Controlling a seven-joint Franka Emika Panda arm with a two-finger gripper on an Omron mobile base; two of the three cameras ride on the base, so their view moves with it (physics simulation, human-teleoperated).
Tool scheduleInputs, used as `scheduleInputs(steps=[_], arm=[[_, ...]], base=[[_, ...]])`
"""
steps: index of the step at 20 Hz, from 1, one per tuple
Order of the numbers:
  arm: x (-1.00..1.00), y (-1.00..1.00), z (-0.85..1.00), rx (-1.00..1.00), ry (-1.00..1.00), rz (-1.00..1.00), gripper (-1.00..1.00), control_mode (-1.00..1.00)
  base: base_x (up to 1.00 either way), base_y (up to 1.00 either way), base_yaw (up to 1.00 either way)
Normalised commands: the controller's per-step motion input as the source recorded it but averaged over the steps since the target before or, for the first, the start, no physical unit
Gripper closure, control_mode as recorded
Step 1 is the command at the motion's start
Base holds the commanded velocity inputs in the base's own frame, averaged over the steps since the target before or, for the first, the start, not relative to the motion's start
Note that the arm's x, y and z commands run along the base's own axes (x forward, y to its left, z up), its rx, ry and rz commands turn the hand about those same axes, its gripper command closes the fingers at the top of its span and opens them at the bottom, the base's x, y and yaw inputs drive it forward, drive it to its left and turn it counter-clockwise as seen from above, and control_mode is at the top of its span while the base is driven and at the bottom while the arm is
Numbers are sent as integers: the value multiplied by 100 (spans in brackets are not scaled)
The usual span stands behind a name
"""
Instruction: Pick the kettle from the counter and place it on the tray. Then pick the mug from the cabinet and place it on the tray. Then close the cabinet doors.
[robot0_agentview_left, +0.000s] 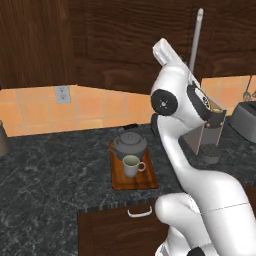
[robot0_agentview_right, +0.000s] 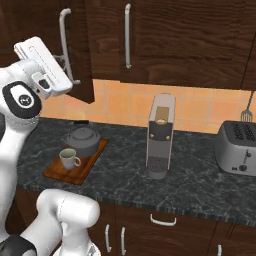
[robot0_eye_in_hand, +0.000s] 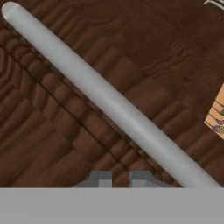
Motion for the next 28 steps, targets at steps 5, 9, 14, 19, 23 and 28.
scheduleInputs(steps=[5,9,14,19,23,28], arm=[[69,0,-17,0,34,31,100,-100],[66,0,-24,0,23,28,100,-100],[65,0,-34,0,7,16,100,-100],[67,0,-35,0,0,6,100,-100],[63,0,-37,0,0,2,100,-100],[56,0,-20,0,0,0,100,-100]], base=[[0,0,0],[0,0,0],[0,0,0],[0,0,0],[0,0,0],[0,0,0]])
